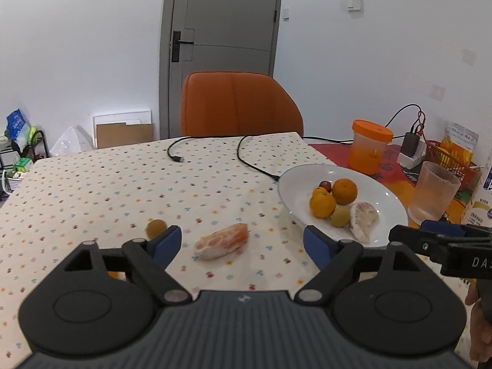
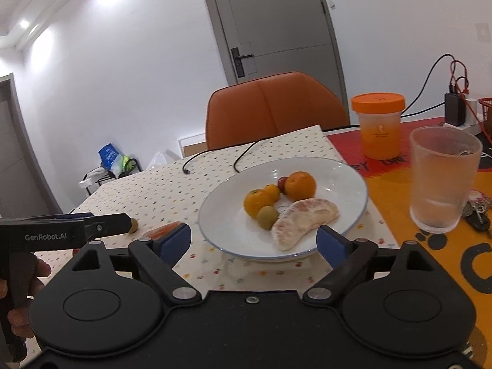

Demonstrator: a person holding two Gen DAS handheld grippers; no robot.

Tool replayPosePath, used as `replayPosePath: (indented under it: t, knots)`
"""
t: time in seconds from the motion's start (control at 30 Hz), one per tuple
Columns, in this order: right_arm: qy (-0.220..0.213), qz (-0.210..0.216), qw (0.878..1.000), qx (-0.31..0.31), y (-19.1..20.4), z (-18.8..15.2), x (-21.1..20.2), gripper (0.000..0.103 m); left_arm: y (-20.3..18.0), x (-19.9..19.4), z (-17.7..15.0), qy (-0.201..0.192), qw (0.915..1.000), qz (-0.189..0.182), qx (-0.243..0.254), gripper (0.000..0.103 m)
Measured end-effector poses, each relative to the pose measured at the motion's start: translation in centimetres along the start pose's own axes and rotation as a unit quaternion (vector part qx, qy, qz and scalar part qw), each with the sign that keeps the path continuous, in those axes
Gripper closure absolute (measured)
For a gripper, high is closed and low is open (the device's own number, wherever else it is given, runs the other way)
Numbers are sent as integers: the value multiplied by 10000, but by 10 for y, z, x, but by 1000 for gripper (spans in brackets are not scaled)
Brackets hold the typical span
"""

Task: Organize fruits
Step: 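Move both open tools back toward the remaining fruits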

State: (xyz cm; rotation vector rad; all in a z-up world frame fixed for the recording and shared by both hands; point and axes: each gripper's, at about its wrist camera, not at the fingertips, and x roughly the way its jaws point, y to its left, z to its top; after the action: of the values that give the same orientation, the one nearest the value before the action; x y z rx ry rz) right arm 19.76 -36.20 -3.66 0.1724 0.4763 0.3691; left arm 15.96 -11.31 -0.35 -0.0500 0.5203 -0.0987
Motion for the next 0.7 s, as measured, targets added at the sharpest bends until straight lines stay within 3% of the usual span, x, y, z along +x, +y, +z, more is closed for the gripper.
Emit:
replayPosePath:
  t: [0.13,0.7]
  knots:
    - [19,64,10000,-31,9,0,3,5,12,-5,-4,2,9999,50,-112,17]
    - [103,276,9990,-349,56,-3,14,1,59,-29,-18,-128,9981,256,-541,17]
